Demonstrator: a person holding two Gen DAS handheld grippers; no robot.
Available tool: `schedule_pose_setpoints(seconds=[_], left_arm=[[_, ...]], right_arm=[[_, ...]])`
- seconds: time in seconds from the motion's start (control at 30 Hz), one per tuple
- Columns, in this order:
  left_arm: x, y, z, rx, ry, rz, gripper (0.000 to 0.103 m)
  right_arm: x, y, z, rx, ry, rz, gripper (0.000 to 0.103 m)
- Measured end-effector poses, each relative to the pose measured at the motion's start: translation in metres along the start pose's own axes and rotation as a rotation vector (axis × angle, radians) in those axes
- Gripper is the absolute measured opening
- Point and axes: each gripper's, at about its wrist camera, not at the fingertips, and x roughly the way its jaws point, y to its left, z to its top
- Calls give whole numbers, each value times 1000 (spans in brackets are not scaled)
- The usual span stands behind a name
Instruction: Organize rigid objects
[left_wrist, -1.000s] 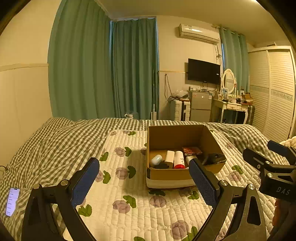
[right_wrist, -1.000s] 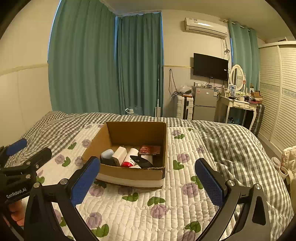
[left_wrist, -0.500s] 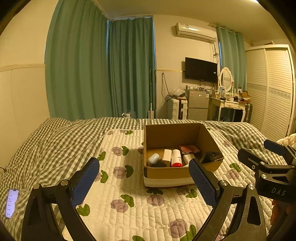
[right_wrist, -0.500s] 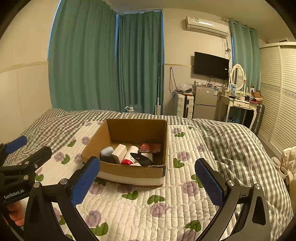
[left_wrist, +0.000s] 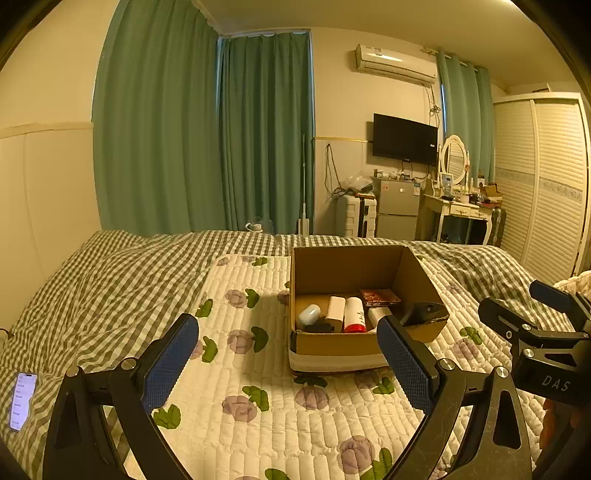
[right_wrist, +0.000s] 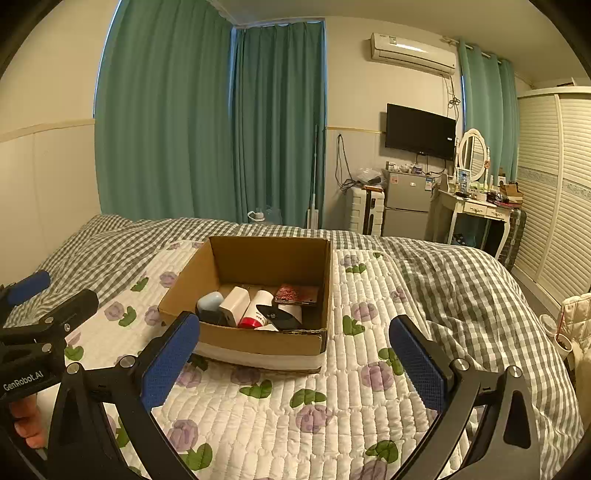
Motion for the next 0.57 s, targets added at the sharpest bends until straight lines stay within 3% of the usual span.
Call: schedule_pose_setpoints(seconds=[0.57], left_arm=[[1, -3, 1, 4, 17, -8, 99]], right_arm=[[5, 0, 1, -4, 4, -11, 103]])
